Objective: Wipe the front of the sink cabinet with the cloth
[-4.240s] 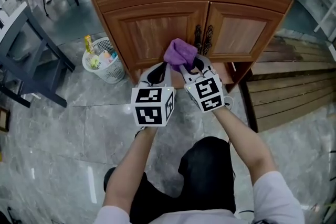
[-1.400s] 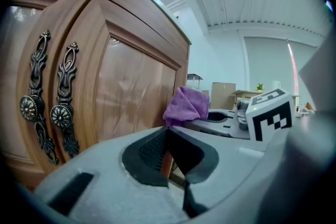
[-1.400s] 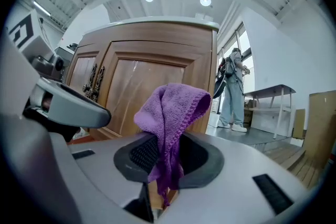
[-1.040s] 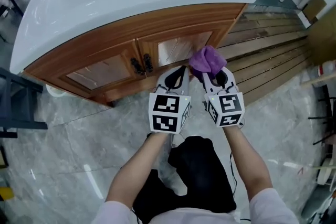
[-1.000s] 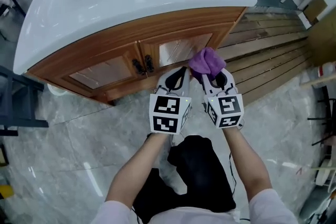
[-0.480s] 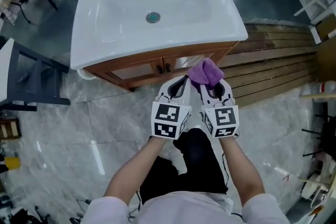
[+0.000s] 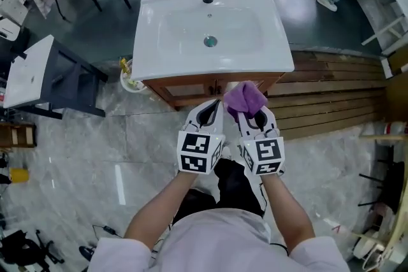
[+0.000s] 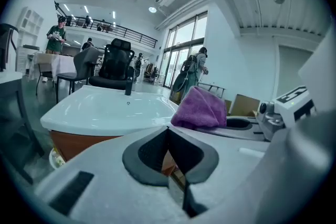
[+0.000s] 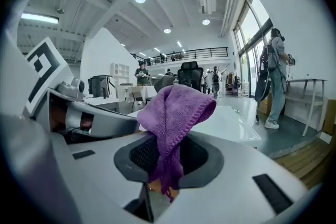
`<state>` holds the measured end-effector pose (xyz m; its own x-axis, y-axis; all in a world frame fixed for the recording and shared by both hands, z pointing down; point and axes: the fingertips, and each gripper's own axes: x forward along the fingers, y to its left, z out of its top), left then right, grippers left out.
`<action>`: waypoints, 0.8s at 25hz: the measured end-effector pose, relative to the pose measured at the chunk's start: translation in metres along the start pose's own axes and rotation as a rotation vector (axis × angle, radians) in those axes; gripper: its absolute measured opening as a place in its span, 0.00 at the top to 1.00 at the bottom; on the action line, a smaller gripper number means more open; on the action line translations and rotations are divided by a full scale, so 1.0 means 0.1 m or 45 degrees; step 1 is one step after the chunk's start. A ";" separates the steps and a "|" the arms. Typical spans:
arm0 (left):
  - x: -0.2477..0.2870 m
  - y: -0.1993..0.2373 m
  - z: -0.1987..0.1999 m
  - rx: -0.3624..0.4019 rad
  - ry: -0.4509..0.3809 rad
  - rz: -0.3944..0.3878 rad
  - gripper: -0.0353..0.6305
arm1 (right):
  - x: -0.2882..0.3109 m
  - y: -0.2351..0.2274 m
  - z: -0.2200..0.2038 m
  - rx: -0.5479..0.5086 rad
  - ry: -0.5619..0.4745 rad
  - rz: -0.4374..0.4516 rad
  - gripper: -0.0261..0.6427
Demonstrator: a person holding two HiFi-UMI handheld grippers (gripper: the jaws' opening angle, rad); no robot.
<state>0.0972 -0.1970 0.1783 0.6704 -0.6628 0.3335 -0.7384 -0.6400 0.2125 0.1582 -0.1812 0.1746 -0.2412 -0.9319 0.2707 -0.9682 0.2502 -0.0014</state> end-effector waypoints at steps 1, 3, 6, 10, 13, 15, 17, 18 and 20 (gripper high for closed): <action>-0.10 -0.01 0.05 0.002 -0.003 0.010 0.94 | -0.04 0.06 0.08 0.003 -0.004 0.010 0.85; -0.28 -0.02 0.14 0.009 -0.013 0.028 0.94 | -0.11 0.21 0.20 0.002 -0.010 0.034 0.85; -0.51 0.01 0.25 0.011 -0.040 0.064 0.94 | -0.19 0.42 0.30 0.014 -0.011 0.062 0.85; -0.76 0.01 0.28 0.012 -0.047 0.089 0.94 | -0.30 0.57 0.39 0.025 -0.018 0.073 0.85; -0.87 -0.02 0.26 0.014 -0.047 0.080 0.94 | -0.37 0.64 0.45 0.015 -0.030 0.075 0.85; -0.93 -0.05 0.25 0.020 -0.051 0.073 0.94 | -0.42 0.69 0.47 0.010 -0.035 0.077 0.85; -0.97 -0.12 0.23 0.025 -0.054 0.064 0.94 | -0.50 0.73 0.48 0.008 -0.040 0.081 0.85; -0.98 -0.15 0.22 0.028 -0.054 0.060 0.94 | -0.53 0.75 0.48 0.008 -0.040 0.085 0.85; -1.01 -0.21 0.21 0.034 -0.055 0.050 0.94 | -0.59 0.78 0.48 0.006 -0.041 0.089 0.85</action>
<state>0.0468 -0.1247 0.1213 0.6441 -0.7032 0.3012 -0.7623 -0.6231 0.1754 0.0940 -0.1191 0.1127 -0.3102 -0.9202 0.2388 -0.9492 0.3137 -0.0240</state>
